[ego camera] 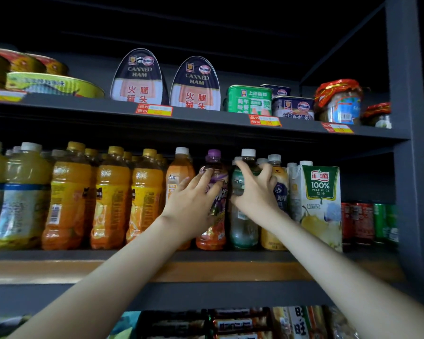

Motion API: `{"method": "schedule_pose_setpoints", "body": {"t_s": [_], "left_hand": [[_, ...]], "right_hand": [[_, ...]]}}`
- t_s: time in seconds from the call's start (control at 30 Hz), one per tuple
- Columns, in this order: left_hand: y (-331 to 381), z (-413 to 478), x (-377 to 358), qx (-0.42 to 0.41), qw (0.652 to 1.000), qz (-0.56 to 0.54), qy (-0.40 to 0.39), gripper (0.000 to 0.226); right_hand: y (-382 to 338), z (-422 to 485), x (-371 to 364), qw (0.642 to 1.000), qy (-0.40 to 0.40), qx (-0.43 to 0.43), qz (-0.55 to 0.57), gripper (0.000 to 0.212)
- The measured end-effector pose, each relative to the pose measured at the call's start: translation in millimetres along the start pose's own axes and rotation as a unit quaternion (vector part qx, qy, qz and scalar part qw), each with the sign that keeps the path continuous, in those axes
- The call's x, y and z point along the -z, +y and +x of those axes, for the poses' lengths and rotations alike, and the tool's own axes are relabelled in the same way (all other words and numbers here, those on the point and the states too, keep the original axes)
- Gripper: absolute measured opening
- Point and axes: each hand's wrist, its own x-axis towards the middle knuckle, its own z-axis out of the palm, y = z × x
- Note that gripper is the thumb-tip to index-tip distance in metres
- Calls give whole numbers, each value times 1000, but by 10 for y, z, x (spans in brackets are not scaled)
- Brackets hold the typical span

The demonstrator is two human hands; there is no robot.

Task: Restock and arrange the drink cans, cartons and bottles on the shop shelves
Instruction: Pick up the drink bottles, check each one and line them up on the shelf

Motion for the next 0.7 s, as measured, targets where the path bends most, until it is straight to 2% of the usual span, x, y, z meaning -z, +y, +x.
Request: {"method": "schedule_pose_setpoints", "body": {"t_s": [0.13,0.27,0.43,0.57,0.7], "left_hand": [[40,-60,10,2,999,-50,-20,78],[147,-99,77,18,991,-128,-24,75],[356,-153,198,22,974,-226,28,72],[600,-241,390,24,956,-283,70,75],[806,-439,648,46,923,-365,117,78]], "right_hand": [[-12,-139,127,998,20,43,-51,71],[14,-283,226,998,21,61,-6,65],[106,-582,336,988,62,139,19,64],[35,-714,671,966,156,162,124,65],[-113,-976,1198,941,204,172,209,68]]}}
